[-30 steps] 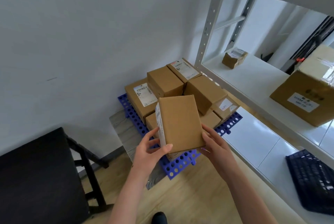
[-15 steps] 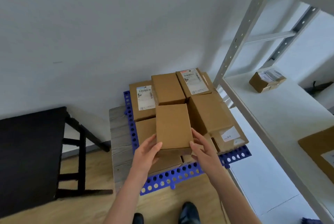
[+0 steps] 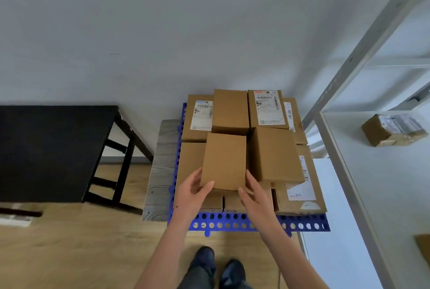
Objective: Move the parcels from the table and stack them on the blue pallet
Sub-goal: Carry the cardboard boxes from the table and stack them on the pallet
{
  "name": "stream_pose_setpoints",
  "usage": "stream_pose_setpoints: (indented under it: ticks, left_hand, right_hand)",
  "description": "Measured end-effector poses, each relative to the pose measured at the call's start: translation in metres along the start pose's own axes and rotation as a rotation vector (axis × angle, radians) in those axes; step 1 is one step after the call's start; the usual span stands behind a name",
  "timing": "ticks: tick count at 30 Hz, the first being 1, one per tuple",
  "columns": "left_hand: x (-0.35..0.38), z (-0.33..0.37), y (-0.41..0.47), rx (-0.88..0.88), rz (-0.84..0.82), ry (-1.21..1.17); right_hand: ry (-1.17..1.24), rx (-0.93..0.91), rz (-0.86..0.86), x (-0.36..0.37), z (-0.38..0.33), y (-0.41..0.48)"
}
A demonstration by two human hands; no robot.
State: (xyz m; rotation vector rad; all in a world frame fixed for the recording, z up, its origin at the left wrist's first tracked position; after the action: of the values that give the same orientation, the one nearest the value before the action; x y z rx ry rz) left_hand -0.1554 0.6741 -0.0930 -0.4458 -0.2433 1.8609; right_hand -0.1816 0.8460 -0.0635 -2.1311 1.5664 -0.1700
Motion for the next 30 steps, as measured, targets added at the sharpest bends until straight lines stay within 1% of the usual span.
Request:
stream_pose_setpoints:
  ticks: [2,3,4,6,7,9,11,13,15,18,20,23,25,30]
  left_hand:
    - [0.002,0.002,-0.001,0.048,0.043,0.100]
    - [0.003,0.003,-0.002,0.061,0.049,0.129]
    - [0.003,0.004,-0.002,0.075,0.049,0.140]
    - [0.003,0.008,-0.003,0.110,0.039,0.147]
    - [0.003,0.009,-0.003,0.138,0.030,0.163]
    - [0.003,0.009,-0.001,0.218,0.015,0.238]
    - [0.002,0.010,0.003,0.315,0.012,0.332]
    - [0.002,0.009,0.007,0.370,0.003,0.404]
    - [0.002,0.010,0.009,0.372,0.000,0.452]
    - [0.005,0.011,0.012,0.364,-0.005,0.456]
    - [0.007,0.012,0.014,0.371,-0.005,0.456]
    - [0.009,0.012,0.017,0.381,0.003,0.445]
    - [0.010,0.013,0.018,0.386,0.005,0.433]
    - [0.013,0.012,0.019,0.392,0.004,0.409]
  right_hand:
    - [-0.048,0.010,-0.025,-0.003,-0.006,-0.004]
    - [-0.117,0.008,-0.046,-0.006,-0.010,-0.007]
    - [-0.240,-0.013,-0.071,-0.010,-0.015,-0.011]
    - [-0.497,-0.132,-0.088,-0.019,-0.026,-0.019]
    - [-0.560,-0.206,-0.069,-0.023,-0.033,-0.020]
    - [-0.599,-0.324,0.013,-0.032,-0.046,-0.018]
    - [-0.613,-0.363,0.115,-0.042,-0.056,-0.008]
    - [-0.640,-0.366,0.191,-0.050,-0.060,0.005]
    - [-0.655,-0.371,0.247,-0.057,-0.058,0.016]
    - [-0.635,-0.348,0.300,-0.065,-0.050,0.026]
    - [-0.712,-0.301,0.339,-0.068,-0.043,0.032]
    - [-0.880,-0.179,0.356,-0.071,-0.030,0.040]
    - [-0.904,-0.110,0.352,-0.071,-0.024,0.043]
    - [-0.908,-0.100,0.368,-0.068,-0.016,0.046]
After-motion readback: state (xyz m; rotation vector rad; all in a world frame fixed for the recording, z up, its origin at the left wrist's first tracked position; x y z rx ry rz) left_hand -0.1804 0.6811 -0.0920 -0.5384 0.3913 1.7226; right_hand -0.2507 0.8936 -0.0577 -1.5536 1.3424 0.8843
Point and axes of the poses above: each hand's wrist, its own y-axis towards the middle knuckle, its own x-axis out of the palm, z = x × y, the point moved 1 cm from there along y, towards the middle knuckle
